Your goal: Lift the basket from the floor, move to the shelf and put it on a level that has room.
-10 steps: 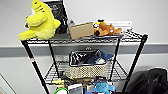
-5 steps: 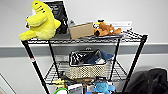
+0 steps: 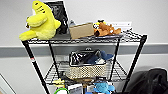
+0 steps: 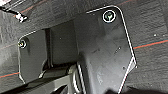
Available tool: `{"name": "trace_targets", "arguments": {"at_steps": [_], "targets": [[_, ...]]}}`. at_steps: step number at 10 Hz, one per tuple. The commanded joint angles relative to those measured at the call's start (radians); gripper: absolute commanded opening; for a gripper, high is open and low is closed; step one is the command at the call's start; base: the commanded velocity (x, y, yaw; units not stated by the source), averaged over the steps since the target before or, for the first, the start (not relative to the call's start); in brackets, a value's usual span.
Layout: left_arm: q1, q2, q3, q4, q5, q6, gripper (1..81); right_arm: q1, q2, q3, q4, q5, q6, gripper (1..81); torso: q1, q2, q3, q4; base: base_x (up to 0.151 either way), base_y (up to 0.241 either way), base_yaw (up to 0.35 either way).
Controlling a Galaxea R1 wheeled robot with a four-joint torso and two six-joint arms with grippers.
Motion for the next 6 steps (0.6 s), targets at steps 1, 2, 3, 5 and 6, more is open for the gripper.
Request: {"name": "trace_targets", "arguments": {"at_steps": [1, 2, 3, 5, 6], "targets": [[-0.027, 0.102, -0.181, 0.006, 0.048, 0.001, 81.1, 0.02, 0.071, -0.101, -0.026, -0.057, -0.001, 81.1, 0.0, 0.0, 0.0, 0.0, 0.0, 0.0, 0.0], [-0.03, 0.13, -0.224, 0.006, 0.048, -0.002, 81.1, 0.02, 0.088, -0.111, -0.035, -0.057, -0.001, 81.1, 0.0, 0.0, 0.0, 0.0, 0.0, 0.0, 0.0], [-0.031, 0.148, -0.246, 0.007, 0.048, 0.001, 81.1, 0.02, 0.097, -0.111, -0.037, -0.062, -0.001, 81.1, 0.0, 0.0, 0.0, 0.0, 0.0, 0.0, 0.0], [-0.031, 0.153, -0.248, 0.017, 0.054, 0.004, 81.1, 0.02, 0.105, -0.111, -0.034, -0.065, 0.002, 81.1, 0.0, 0.0, 0.0, 0.0, 0.0, 0.0, 0.0], [-0.03, 0.155, -0.248, 0.018, 0.063, 0.004, 81.1, 0.02, 0.108, -0.111, -0.034, -0.065, 0.003, 81.1, 0.0, 0.0, 0.0, 0.0, 0.0, 0.0, 0.0]]}}
